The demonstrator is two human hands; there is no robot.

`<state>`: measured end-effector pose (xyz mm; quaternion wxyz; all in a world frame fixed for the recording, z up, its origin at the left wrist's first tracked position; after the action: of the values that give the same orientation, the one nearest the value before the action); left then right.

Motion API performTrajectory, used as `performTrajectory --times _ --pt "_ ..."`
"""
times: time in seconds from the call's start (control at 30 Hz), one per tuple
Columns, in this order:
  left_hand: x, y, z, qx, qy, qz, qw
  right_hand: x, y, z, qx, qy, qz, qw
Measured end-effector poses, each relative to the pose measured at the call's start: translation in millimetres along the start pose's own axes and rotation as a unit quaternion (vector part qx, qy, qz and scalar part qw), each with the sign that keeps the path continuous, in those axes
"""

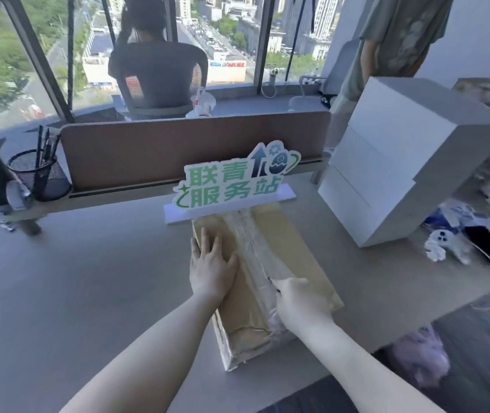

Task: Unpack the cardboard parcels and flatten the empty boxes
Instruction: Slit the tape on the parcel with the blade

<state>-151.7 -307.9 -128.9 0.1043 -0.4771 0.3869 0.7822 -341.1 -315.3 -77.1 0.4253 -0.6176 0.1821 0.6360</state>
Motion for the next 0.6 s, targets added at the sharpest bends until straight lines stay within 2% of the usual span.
performTrajectory --times 0.2,0.43,0.6 --pt "10.7 -13.0 55.3 0.045 -0.033 -0.056 0.997 5.5 1.0 4.8 -0.007 0.03 0.005 1.0" --pt "18.1 -13.3 72.8 0.031 0.018 -0.058 0.998 0.6 6.6 33.1 -0.025 0.027 0.017 0.999" --pt "20.9 -14.5 72.8 0.03 0.026 -0.059 0.997 7.6 14.4 74.1 -0.018 0.02 0.02 0.999"
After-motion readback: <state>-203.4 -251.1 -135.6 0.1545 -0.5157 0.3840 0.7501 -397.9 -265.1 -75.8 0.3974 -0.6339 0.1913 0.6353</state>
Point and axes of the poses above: each hand's wrist, its own z-axis away from the middle knuckle, its own x-axis out of the palm, y = z × x, the point moved 1 cm from there along -z, towards the middle knuckle, and after that the axes turned 12 degrees about -x, right-handed, at the moved point
